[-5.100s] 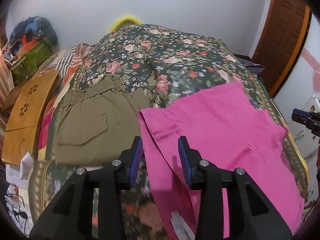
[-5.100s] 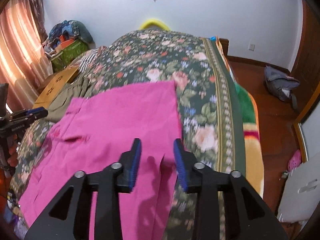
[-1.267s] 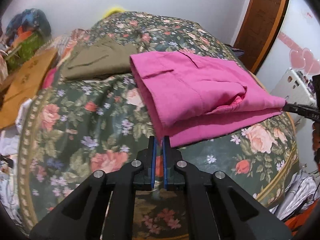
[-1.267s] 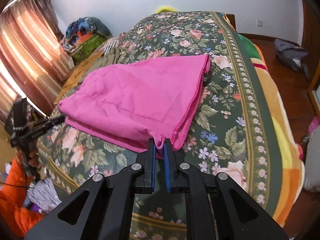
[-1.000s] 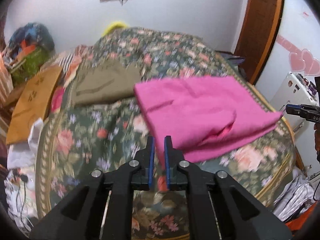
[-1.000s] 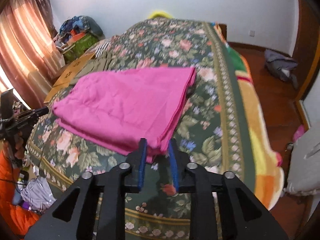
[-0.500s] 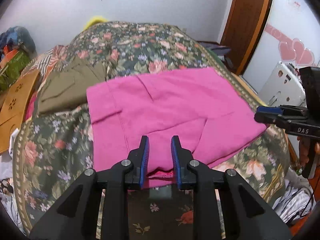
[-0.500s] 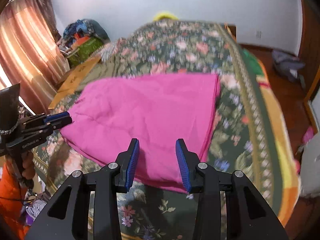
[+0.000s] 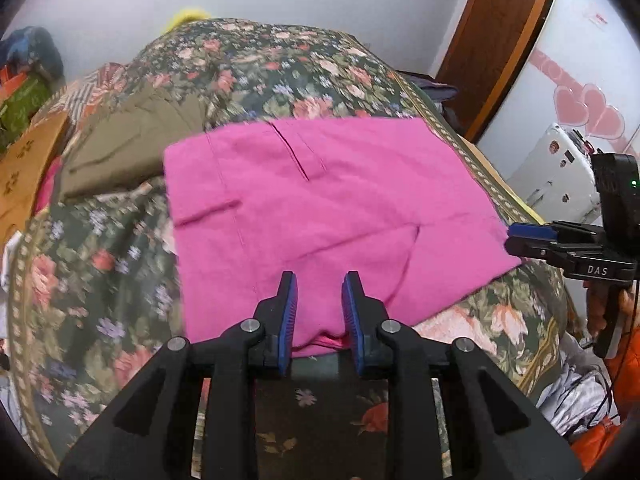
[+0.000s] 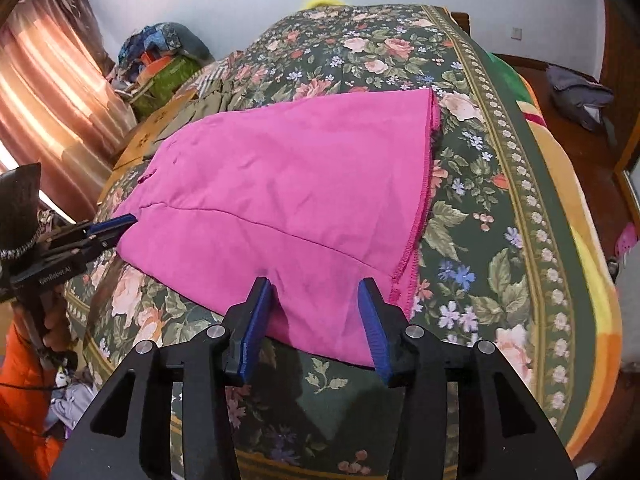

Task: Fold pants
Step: 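Move both grippers to the folded edge of the pink pants and close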

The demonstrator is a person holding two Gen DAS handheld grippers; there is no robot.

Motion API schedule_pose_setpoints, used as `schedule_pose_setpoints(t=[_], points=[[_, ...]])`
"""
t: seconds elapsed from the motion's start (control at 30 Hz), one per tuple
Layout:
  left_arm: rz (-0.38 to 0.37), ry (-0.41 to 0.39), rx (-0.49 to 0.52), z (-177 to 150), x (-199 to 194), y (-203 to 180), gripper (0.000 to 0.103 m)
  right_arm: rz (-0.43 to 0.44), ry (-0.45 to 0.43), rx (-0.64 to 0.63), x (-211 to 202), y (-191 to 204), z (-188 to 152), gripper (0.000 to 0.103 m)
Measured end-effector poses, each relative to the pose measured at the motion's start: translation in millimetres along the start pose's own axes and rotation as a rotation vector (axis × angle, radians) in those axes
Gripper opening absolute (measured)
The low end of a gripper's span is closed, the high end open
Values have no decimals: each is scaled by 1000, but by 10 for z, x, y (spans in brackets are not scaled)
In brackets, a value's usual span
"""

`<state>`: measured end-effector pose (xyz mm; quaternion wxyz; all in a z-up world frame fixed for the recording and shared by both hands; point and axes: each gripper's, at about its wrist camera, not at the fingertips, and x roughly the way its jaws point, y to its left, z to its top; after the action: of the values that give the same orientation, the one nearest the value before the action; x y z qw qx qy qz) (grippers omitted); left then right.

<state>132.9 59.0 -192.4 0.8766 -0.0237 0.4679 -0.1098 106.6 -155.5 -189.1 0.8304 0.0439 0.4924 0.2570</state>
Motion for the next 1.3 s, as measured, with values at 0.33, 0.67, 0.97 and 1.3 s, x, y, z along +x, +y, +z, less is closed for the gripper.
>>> schedule_pose_setpoints(t=[0.33, 0.67, 0.97, 1.3], points=[[124, -114, -43, 506, -192, 374, 60, -64, -124, -18, -313, -165, 425, 42], [223, -96, -102, 971, 314, 933, 59, -135, -171, -2, -89, -510, 931, 45], [182, -12, -87, 1011, 836, 1049, 58, -125, -112, 39, 445, -782, 1277, 45], [84, 36, -161, 908, 1116, 1154, 59, -116, -30, 47, 975, -986, 1434, 45]])
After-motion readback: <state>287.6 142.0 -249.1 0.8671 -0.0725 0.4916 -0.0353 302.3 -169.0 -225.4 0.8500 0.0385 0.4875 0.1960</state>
